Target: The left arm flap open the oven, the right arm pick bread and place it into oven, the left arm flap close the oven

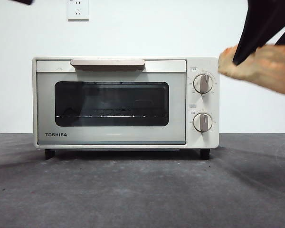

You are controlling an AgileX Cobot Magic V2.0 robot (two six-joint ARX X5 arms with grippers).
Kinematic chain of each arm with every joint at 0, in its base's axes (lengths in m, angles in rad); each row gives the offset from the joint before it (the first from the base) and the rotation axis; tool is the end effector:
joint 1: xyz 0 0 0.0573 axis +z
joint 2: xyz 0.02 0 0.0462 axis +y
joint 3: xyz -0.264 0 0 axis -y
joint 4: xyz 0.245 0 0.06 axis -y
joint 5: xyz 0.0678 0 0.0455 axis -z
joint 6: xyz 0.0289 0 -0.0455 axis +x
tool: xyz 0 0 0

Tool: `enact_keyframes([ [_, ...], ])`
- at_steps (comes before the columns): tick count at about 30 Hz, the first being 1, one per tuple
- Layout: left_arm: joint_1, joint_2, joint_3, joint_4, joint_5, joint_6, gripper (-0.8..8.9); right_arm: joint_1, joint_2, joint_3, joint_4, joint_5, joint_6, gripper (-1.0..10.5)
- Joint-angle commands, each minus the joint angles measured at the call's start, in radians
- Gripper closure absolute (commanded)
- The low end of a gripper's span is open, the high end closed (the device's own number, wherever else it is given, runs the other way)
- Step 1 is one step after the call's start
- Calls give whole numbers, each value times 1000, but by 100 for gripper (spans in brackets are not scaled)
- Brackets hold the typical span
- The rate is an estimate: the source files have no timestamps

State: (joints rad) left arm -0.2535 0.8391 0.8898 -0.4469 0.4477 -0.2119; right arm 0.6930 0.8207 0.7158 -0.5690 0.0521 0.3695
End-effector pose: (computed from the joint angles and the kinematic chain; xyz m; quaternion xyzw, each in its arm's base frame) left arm 0.1632 -0.0552 0.3360 -0.1163 0.2304 -0.3141 0.9136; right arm 0.1283 0.1046 0.2703 0.0463 0.3573 0.2357 0.9026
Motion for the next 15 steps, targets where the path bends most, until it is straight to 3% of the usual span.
enact_keyframes([
  [1,-29,78,58,43,-13,-6,798,8,-10,31,-2,-2,-13,751],
  [15,-163,401,238,116,-152,87,798,8,-47,40,-9,-2,-15,751],
])
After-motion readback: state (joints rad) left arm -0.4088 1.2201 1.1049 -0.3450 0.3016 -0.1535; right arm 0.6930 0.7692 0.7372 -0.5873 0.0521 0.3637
